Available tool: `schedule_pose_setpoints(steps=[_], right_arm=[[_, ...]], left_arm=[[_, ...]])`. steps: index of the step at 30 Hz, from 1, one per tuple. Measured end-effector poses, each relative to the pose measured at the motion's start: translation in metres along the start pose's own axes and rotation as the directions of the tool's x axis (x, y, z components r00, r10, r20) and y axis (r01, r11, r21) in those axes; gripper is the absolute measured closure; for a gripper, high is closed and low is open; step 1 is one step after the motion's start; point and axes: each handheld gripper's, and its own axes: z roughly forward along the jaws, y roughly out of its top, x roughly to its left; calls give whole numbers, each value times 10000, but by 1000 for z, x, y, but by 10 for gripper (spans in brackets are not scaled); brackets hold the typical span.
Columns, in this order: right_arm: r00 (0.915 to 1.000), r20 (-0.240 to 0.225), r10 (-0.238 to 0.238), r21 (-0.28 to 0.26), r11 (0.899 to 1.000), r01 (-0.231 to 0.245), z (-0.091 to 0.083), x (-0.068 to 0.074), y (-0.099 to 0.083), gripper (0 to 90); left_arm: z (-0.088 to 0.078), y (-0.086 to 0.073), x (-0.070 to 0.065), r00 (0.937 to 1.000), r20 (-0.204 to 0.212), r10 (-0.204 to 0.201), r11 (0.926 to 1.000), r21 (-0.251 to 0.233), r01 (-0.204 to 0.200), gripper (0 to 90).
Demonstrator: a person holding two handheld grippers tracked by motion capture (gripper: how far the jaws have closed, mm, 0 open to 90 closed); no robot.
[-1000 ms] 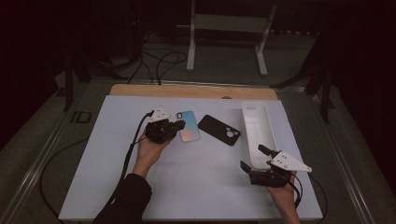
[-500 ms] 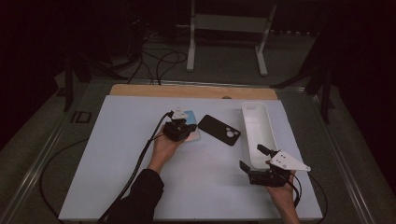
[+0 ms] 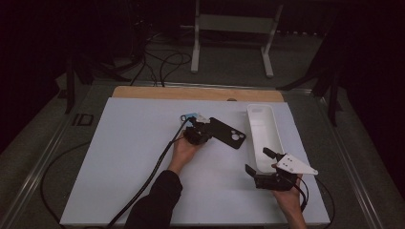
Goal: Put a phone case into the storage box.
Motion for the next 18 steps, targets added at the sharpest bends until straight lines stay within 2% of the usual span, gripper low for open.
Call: schedule_pose_setpoints(steps=[4,7,12,16,17,18], right_arm=[[10000,-2,-3,-10,10000,3,0,0,0,82],[10000,-17,8,-20,10000,-8,0,0,0,82],[10000,26,12,-18,10000,-12,-1,-1,0,82],[10000,27,26,-25,10000,-26,-1,-1,0,82],[10000,27,26,-25,10000,-26,-1,-1,0,82],[10000,27,26,-25,10000,-26,-1,-1,0,82]], left_arm=[[8,-6,3,9997,-153,-191,9986,490,198,900],[6,-7,3,9996,-106,-265,9986,452,270,900],[-9,-19,7,9992,-299,-277,9981,539,293,899],[-9,-19,7,9992,-299,-277,9981,539,293,899],[-33,-37,20,9967,-625,-510,9970,545,544,899],[-33,-37,20,9967,-625,-510,9970,545,544,898]])
